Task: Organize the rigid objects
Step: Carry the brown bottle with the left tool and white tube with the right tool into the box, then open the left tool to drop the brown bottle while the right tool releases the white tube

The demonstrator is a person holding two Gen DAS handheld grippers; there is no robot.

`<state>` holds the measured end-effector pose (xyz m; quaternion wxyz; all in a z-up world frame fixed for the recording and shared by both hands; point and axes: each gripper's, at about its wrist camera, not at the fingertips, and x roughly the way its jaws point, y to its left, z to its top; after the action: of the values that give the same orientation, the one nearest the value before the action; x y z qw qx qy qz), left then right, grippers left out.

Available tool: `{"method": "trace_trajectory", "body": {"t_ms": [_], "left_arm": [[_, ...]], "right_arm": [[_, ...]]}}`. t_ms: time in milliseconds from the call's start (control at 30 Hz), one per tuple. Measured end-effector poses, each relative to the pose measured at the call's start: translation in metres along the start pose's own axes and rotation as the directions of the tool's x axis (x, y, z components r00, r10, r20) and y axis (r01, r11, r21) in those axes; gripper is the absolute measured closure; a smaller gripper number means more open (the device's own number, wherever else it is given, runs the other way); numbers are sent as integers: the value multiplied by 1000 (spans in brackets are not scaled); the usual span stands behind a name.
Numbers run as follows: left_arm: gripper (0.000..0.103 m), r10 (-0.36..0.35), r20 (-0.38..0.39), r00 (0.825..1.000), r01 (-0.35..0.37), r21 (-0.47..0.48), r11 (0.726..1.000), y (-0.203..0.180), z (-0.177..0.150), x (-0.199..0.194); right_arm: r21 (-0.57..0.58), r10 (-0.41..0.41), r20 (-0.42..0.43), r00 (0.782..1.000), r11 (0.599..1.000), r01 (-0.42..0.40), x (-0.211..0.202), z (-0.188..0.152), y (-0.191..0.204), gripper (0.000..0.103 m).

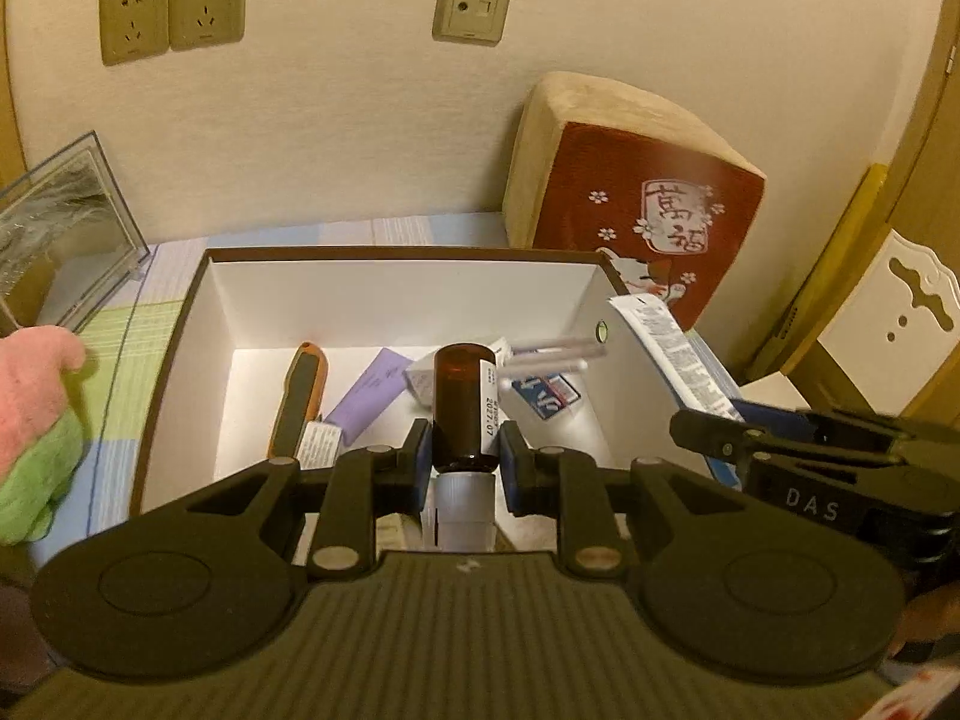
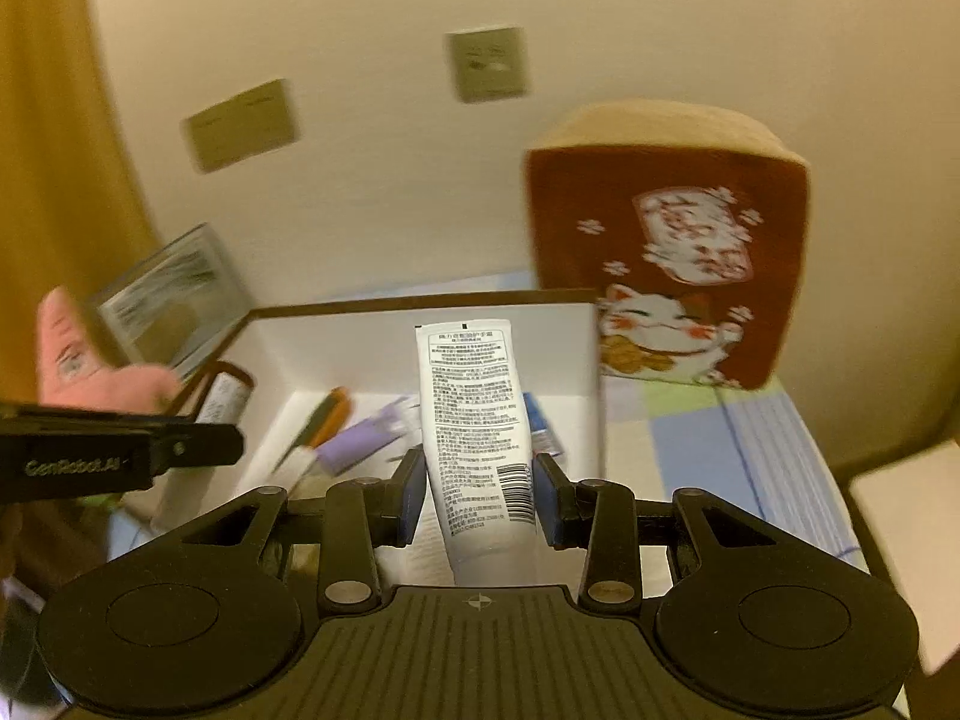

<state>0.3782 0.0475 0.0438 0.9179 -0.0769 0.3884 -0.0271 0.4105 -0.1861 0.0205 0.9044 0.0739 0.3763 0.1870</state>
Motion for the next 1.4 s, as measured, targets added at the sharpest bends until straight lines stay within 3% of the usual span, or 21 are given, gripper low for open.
{"method": "trace_trajectory", "body": {"t_ms": [200,533,800,1300,1367,1400], "left_arm": [[84,-2,-38,999,1,-29,1000,3,9,33],[84,-7,-107,994,2,-53,999,9,4,71],[84,-10,-133,991,1,-67,998,12,1,84],[84,-12,-159,987,0,-77,997,13,1,93],[78,-2,-154,988,-10,-81,997,14,1,93],[67,-1,-153,988,-12,-80,997,15,1,93]], "right_arm": [[81,-14,-53,998,997,18,27,-2,-13,68],[79,-5,-105,995,997,13,58,-6,-16,68],[25,5,-121,993,1000,-2,68,-3,-11,67],[46,39,-149,988,998,-33,65,-8,-12,67],[54,44,-147,988,998,-37,64,-8,-12,66],[61,48,-149,988,997,-40,63,-8,-13,66]]}}
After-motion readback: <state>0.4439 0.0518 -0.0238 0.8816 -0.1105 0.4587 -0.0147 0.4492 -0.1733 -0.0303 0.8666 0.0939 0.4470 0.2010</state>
